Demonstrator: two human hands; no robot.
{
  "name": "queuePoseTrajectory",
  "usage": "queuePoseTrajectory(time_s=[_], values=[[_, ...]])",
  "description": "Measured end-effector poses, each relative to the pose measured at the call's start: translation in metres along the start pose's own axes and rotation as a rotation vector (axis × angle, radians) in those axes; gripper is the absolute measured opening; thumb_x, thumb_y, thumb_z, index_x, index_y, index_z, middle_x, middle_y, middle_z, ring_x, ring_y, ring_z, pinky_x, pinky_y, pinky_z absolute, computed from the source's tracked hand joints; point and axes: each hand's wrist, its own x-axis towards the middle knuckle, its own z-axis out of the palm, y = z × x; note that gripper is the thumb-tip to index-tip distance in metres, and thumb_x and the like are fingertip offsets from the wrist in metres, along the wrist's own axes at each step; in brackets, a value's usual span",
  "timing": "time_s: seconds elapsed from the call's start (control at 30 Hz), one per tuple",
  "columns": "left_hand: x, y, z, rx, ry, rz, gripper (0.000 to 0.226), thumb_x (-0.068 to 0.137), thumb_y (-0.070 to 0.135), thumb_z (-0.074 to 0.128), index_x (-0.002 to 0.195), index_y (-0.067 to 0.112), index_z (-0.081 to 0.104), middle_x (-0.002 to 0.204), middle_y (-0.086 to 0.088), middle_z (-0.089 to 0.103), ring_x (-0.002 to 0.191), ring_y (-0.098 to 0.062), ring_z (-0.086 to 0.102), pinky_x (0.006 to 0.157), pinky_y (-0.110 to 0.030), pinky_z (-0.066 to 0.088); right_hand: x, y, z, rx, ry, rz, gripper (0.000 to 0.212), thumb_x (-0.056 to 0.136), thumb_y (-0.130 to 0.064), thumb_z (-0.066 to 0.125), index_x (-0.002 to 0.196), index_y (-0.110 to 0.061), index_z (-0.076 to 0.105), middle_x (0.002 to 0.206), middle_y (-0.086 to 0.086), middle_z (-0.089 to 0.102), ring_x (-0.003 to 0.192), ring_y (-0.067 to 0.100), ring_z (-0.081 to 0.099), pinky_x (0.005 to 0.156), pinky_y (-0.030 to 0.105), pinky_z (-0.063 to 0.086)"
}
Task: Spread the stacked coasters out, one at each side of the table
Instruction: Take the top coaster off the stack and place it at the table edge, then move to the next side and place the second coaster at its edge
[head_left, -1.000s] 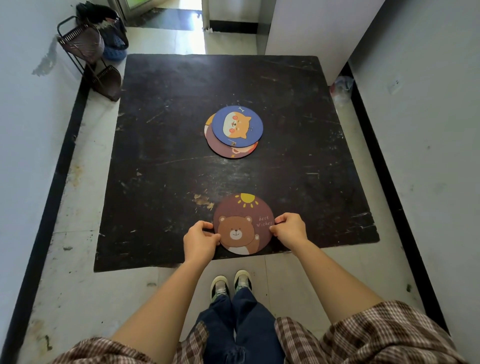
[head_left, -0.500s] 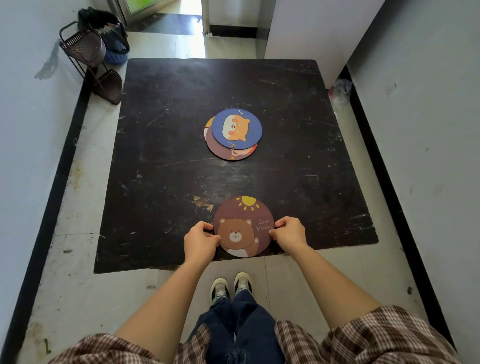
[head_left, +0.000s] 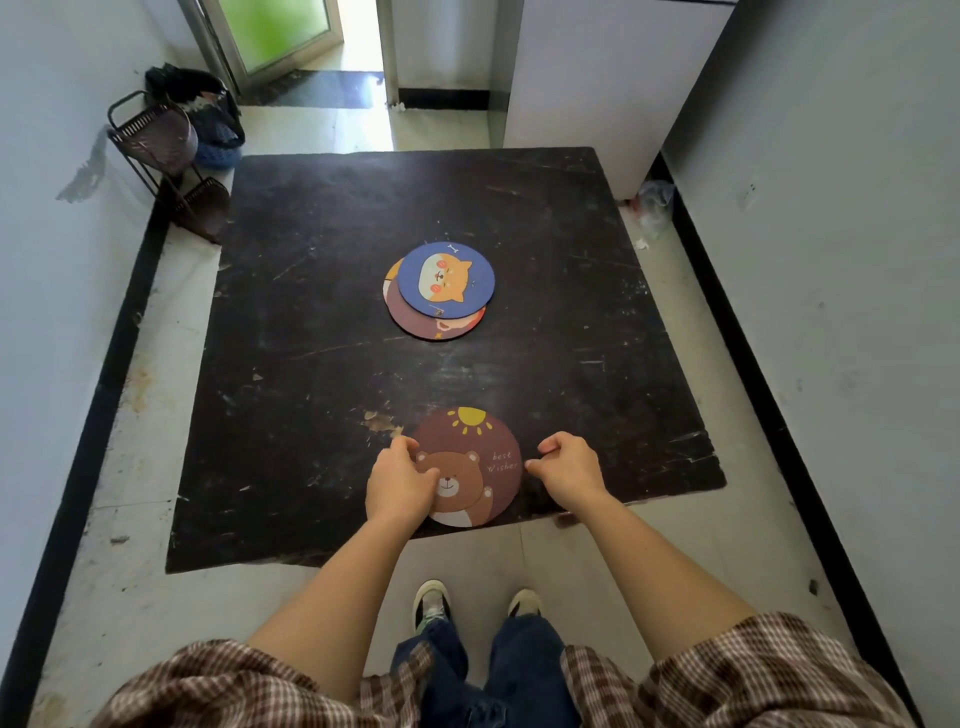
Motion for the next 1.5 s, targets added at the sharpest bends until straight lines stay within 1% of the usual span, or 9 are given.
queuePoseTrajectory(time_s=[0.2, 0.37, 0.47, 0.57, 0.67, 0.83, 1.13, 1.27, 1.5], values=[[-0.008, 0.06, 0.03, 0.07, -0.026, 0.139, 0.038, 0.085, 0.027, 0.063, 0.119, 0.017, 0.052, 0.118, -0.005, 0.056, 0.104, -0.024, 0.057, 0.089, -0.041, 0.049, 0.019, 0.01, -0.048, -0.058, -0.015, -0.11, 0.021, 0.08, -0.023, 0.069, 0.095, -0.015, 0.058, 0.086, 0.002, 0.061, 0.087, 0.022, 0.059, 0.077, 0.033, 0.047], [-0.022, 0.12, 0.079, 0.104, -0.021, 0.208, 0.034, 0.086, 0.029, 0.057, 0.118, 0.017, 0.052, 0.121, -0.009, 0.052, 0.108, -0.03, 0.053, 0.086, -0.04, 0.044, 0.047, 0.037, -0.107, -0.174, -0.017, -0.221, 0.025, 0.084, -0.026, 0.065, 0.105, -0.016, 0.056, 0.101, 0.005, 0.063, 0.089, 0.021, 0.059, 0.08, 0.036, 0.049], [-0.033, 0.157, 0.117, 0.12, 0.005, 0.186, 0.037, 0.088, 0.029, 0.054, 0.122, 0.015, 0.051, 0.127, -0.011, 0.05, 0.116, -0.03, 0.046, 0.093, -0.041, 0.041, 0.067, 0.059, -0.145, -0.275, -0.015, -0.315, 0.032, 0.084, -0.028, 0.063, 0.112, -0.014, 0.056, 0.113, 0.008, 0.061, 0.1, 0.025, 0.058, 0.083, 0.036, 0.046], [-0.048, 0.196, 0.156, 0.104, 0.034, 0.137, 0.04, 0.088, 0.029, 0.053, 0.126, 0.014, 0.049, 0.131, -0.011, 0.048, 0.12, -0.029, 0.043, 0.095, -0.041, 0.041, 0.089, 0.082, -0.187, -0.37, -0.03, -0.398, 0.035, 0.084, -0.029, 0.062, 0.114, -0.013, 0.054, 0.117, 0.01, 0.06, 0.104, 0.028, 0.057, 0.086, 0.039, 0.048], [-0.059, 0.23, 0.187, 0.107, 0.06, 0.115, 0.041, 0.09, 0.028, 0.05, 0.129, 0.015, 0.046, 0.135, -0.01, 0.046, 0.121, -0.028, 0.042, 0.095, -0.041, 0.043, 0.111, 0.1, -0.222, -0.42, -0.041, -0.437, 0.034, 0.084, -0.029, 0.061, 0.114, -0.014, 0.055, 0.117, 0.01, 0.06, 0.104, 0.028, 0.058, 0.088, 0.043, 0.05], [-0.061, 0.278, 0.215, 0.105, 0.087, 0.08, 0.046, 0.091, 0.03, 0.05, 0.135, 0.017, 0.042, 0.138, -0.008, 0.042, 0.122, -0.025, 0.042, 0.095, -0.04, 0.044, 0.149, 0.114, -0.262, -0.465, -0.07, -0.48, 0.047, 0.085, -0.032, 0.061, 0.127, -0.013, 0.05, 0.129, 0.01, 0.055, 0.114, 0.028, 0.054, 0.095, 0.042, 0.047], [-0.018, 0.337, 0.24, 0.09, 0.188, 0.003, 0.043, 0.091, 0.027, 0.048, 0.132, 0.015, 0.042, 0.138, -0.012, 0.038, 0.124, -0.031, 0.036, 0.099, -0.046, 0.041, 0.23, 0.081, -0.293, -0.638, -0.143, -0.632, 0.047, 0.084, -0.033, 0.058, 0.126, -0.012, 0.048, 0.129, 0.012, 0.054, 0.117, 0.031, 0.05, 0.096, 0.047, 0.044], [0.013, 0.359, 0.252, 0.073, 0.211, -0.052, 0.04, 0.091, 0.026, 0.047, 0.129, 0.013, 0.043, 0.138, -0.013, 0.038, 0.123, -0.032, 0.035, 0.097, -0.046, 0.041, 0.271, 0.056, -0.3, -0.743, -0.176, -0.683, 0.045, 0.084, -0.033, 0.057, 0.123, -0.013, 0.048, 0.128, 0.012, 0.053, 0.117, 0.031, 0.048, 0.094, 0.046, 0.044], [0.061, 0.376, 0.244, 0.056, 0.301, -0.187, 0.04, 0.09, 0.026, 0.046, 0.127, 0.013, 0.042, 0.143, -0.014, 0.031, 0.127, -0.035, 0.03, 0.096, -0.047, 0.04, 0.329, -0.001, -0.296, -0.855, -0.237, -0.8, 0.052, 0.085, -0.038, 0.056, 0.129, -0.013, 0.044, 0.131, 0.012, 0.05, 0.121, 0.031, 0.044, 0.094, 0.046, 0.04]])
